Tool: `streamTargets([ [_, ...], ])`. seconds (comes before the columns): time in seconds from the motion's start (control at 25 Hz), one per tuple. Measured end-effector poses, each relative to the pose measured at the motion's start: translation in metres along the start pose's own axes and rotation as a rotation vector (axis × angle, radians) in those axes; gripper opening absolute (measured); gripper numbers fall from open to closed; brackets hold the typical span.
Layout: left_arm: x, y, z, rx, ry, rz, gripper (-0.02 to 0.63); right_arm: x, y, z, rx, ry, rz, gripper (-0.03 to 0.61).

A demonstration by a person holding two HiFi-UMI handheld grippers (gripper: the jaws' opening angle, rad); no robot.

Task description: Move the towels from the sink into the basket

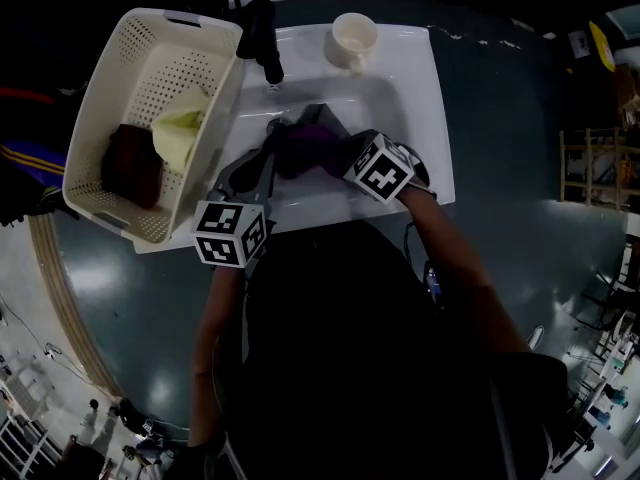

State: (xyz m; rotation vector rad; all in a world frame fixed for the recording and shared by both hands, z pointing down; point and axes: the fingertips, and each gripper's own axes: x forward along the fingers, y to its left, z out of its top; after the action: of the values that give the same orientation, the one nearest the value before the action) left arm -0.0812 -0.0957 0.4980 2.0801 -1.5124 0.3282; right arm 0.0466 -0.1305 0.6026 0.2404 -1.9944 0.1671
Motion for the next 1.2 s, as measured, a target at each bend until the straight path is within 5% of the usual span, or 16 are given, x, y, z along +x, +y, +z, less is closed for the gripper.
streamTargets([
  [0.4,-0.01,0.001,0.006,0.001,-0.022,0.016,0.005,-0.034,0.004,0.03,0.072,-0.127,0.014,0.006],
  [1.2,-0.036,0.004,0.041,0.003,-0.117,0.05,0.005,-0.124,-0.004,0.117,0.014,-0.401,-0.055,0.005],
])
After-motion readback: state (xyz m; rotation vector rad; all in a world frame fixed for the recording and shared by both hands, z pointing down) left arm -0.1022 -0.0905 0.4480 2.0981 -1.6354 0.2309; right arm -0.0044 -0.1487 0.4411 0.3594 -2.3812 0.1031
